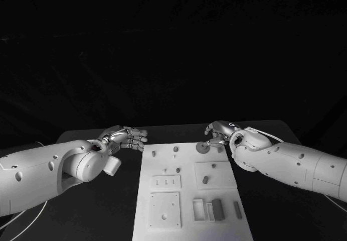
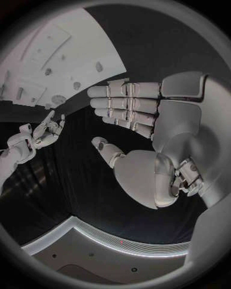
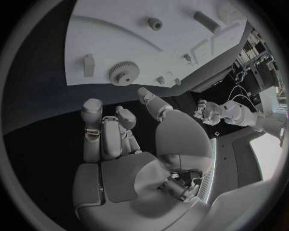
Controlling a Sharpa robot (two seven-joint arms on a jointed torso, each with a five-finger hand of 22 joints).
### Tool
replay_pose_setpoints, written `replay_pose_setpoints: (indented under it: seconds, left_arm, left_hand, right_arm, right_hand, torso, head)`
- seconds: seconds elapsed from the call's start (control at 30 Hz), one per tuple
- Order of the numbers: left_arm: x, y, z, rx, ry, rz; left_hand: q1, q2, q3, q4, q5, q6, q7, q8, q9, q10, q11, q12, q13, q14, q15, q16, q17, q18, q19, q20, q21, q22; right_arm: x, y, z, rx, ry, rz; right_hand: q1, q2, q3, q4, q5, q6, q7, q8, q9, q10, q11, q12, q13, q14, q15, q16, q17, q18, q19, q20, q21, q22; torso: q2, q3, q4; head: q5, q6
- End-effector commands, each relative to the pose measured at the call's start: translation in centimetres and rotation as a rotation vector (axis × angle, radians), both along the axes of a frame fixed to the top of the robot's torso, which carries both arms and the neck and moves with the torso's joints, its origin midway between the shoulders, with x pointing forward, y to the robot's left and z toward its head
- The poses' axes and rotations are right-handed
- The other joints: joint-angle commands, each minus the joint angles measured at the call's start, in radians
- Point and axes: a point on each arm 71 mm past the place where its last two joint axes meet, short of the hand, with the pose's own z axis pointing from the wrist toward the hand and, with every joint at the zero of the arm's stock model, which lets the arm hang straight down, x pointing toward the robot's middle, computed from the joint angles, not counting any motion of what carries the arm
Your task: Assemble the parts on the task board
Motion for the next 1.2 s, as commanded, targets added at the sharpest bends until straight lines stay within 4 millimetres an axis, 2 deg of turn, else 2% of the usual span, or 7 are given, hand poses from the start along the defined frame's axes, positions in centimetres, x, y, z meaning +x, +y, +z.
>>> replay_pose_setpoints:
  seconds: [0.03, 0.13, 0.2, 0.6, 0.97, 1.1, 1.2]
  left_arm:
    - [0.0, -0.1, 0.2, -0.007, -0.015, -0.008]
    - [0.1, -0.2, 0.1, -0.006, -0.015, -0.010]
    - [0.1, -0.2, 0.1, -0.004, -0.015, -0.009]
    - [0.1, -0.3, 0.1, -0.002, -0.015, -0.012]
    - [0.1, -0.3, 0.1, -0.002, -0.015, -0.014]
    - [0.1, -0.3, 0.1, -0.002, -0.014, -0.013]
    - [0.1, -0.3, 0.1, -0.001, -0.013, -0.012]
  left_hand:
    - [-0.002, -0.003, -0.002, -0.001, -0.005, -0.005, 0.005, -0.003, 0.001, -0.003, 0.000, -0.006, 0.002, 0.006, 0.003, -0.004, 0.002, 0.011, -0.001, -0.007, -0.005, 0.001]
    - [-0.002, -0.003, -0.002, -0.001, -0.005, -0.005, 0.005, -0.003, 0.001, -0.003, -0.001, -0.006, 0.002, 0.006, 0.003, -0.004, 0.002, 0.011, -0.001, -0.007, -0.005, 0.001]
    - [-0.002, -0.003, -0.002, -0.001, -0.005, -0.004, 0.005, -0.003, 0.001, -0.003, -0.001, -0.007, 0.002, 0.006, 0.003, -0.004, 0.002, 0.011, -0.001, -0.007, -0.005, 0.001]
    - [-0.002, -0.002, -0.001, -0.001, -0.005, -0.004, 0.005, -0.003, 0.002, -0.003, -0.001, -0.007, 0.002, 0.007, 0.003, -0.005, 0.003, 0.011, -0.001, -0.007, -0.005, 0.001]
    - [-0.002, -0.002, -0.001, -0.001, -0.005, -0.004, 0.005, -0.003, 0.003, -0.003, -0.001, -0.007, 0.003, 0.007, 0.003, -0.006, 0.004, 0.011, -0.001, -0.007, -0.005, 0.002]
    - [-0.002, -0.002, -0.001, -0.001, -0.005, -0.004, 0.005, -0.003, 0.003, -0.003, -0.001, -0.007, 0.003, 0.007, 0.003, -0.006, 0.004, 0.011, -0.001, -0.007, -0.005, 0.002]
    - [-0.003, -0.001, -0.001, 0.000, -0.005, -0.004, 0.006, -0.003, 0.003, -0.002, 0.000, -0.008, 0.003, 0.007, 0.003, -0.006, 0.004, 0.011, -0.001, -0.007, -0.005, 0.002]
  right_arm:
    - [0.2, -0.2, -0.8, -0.031, 0.098, 0.020]
    - [0.5, -0.6, -0.9, -0.038, 0.096, 0.011]
    - [0.7, -0.7, -0.9, -0.038, 0.094, 0.009]
    - [1.2, 0.1, -1.7, -0.046, 0.107, 0.018]
    - [1.3, 0.8, -2.6, -0.051, 0.125, 0.024]
    - [1.3, 0.9, -3.0, -0.053, 0.132, 0.020]
    - [1.4, 0.8, -3.0, -0.056, 0.135, 0.016]
  right_hand:
    - [-0.010, -0.014, -0.009, 0.009, -0.004, -0.061, 0.023, -0.020, -0.009, -0.006, 0.010, 0.005, -0.002, -0.004, 0.009, 0.000, -0.005, 0.118, 0.006, 0.000, -0.005, 0.016]
    - [-0.011, -0.026, -0.019, 0.018, 0.002, -0.129, 0.038, -0.049, -0.020, -0.019, 0.024, 0.010, -0.001, -0.011, 0.022, 0.001, -0.010, 0.118, 0.000, 0.001, -0.006, 0.018]
    - [-0.008, -0.029, -0.018, 0.023, 0.002, -0.142, 0.042, -0.052, -0.020, -0.021, 0.029, 0.013, -0.001, -0.011, 0.027, 0.002, -0.008, 0.118, 0.000, 0.001, -0.006, 0.018]
    - [-0.008, -0.037, -0.019, 0.040, 0.003, -0.156, 0.046, -0.049, -0.016, -0.030, 0.033, 0.019, -0.003, -0.019, 0.031, 0.002, -0.017, 0.118, -0.004, 0.002, -0.007, 0.018]
    - [-0.014, -0.014, -0.039, 0.041, 0.009, -0.126, 0.041, -0.016, 0.001, -0.033, 0.028, 0.030, -0.008, -0.018, 0.027, 0.007, -0.011, 0.118, -0.008, 0.003, -0.003, 0.020]
    - [-0.016, -0.004, -0.047, 0.037, 0.011, -0.112, 0.039, -0.004, 0.005, -0.033, 0.026, 0.032, -0.011, -0.017, 0.025, 0.008, -0.011, 0.118, -0.009, 0.002, -0.001, 0.020]
    - [-0.017, 0.006, -0.053, 0.032, 0.012, -0.101, 0.036, 0.004, 0.008, -0.032, 0.024, 0.034, -0.013, -0.016, 0.023, 0.009, -0.009, 0.118, -0.010, 0.002, 0.000, 0.020]
  torso:
    - [0.000, 0.0021, -0.0019]
    - [0.000, -0.0005, -0.0002]
    - [0.001, -0.0006, 0.0009]
    - [0.000, -0.0038, 0.0012]
    - [0.000, -0.0059, 0.0023]
    - [0.000, -0.0037, -0.0002]
    - [0.000, -0.0034, 0.0007]
  head:
    - [-0.003, 0.002]
    - [-0.004, 0.002]
    - [-0.005, 0.002]
    - [-0.007, -0.003]
    - [-0.007, -0.005]
    - [-0.003, -0.005]
    - [-0.004, -0.004]
